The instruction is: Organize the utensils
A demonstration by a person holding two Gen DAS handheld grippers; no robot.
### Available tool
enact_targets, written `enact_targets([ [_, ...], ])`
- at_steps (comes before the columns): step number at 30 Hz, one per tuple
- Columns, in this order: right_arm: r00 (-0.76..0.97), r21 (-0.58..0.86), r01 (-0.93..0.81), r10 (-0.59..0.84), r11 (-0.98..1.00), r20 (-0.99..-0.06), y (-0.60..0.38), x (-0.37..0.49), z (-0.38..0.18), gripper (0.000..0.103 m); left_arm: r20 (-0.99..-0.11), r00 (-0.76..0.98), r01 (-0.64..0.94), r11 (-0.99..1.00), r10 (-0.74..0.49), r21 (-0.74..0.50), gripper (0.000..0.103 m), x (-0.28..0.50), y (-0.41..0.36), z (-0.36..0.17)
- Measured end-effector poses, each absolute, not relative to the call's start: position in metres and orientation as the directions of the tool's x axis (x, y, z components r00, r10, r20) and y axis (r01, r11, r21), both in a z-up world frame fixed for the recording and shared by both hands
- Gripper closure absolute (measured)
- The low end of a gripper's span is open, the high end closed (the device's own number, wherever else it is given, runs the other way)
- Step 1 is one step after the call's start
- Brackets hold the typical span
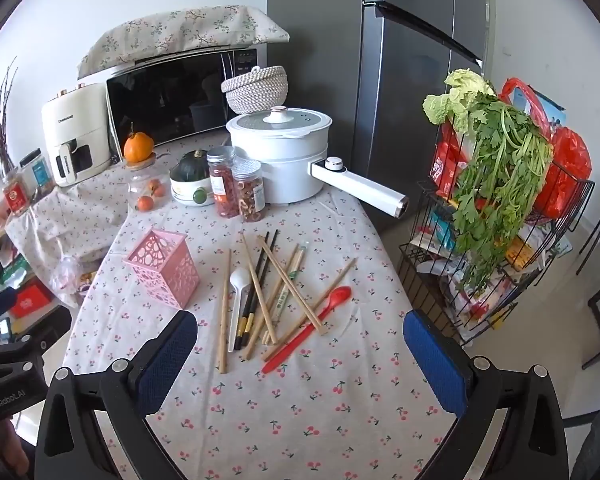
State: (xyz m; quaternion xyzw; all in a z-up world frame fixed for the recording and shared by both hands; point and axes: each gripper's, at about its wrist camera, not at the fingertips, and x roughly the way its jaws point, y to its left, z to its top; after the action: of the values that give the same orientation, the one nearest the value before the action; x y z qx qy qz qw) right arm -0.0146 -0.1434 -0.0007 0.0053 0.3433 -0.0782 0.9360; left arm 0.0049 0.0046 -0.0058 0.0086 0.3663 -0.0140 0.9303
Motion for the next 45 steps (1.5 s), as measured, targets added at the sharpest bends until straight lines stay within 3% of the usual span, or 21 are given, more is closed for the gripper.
enact_targets([
  [45, 0.743, -0.026, 0.141, -0.123, 0.990, -0.658, -0.1434, -0.0110, -0.0053, 0.000, -0.691, 0.723, 0.032, 0.999, -0.018, 0.007, 0.001, 0.0044, 0.0007, -0.0092],
])
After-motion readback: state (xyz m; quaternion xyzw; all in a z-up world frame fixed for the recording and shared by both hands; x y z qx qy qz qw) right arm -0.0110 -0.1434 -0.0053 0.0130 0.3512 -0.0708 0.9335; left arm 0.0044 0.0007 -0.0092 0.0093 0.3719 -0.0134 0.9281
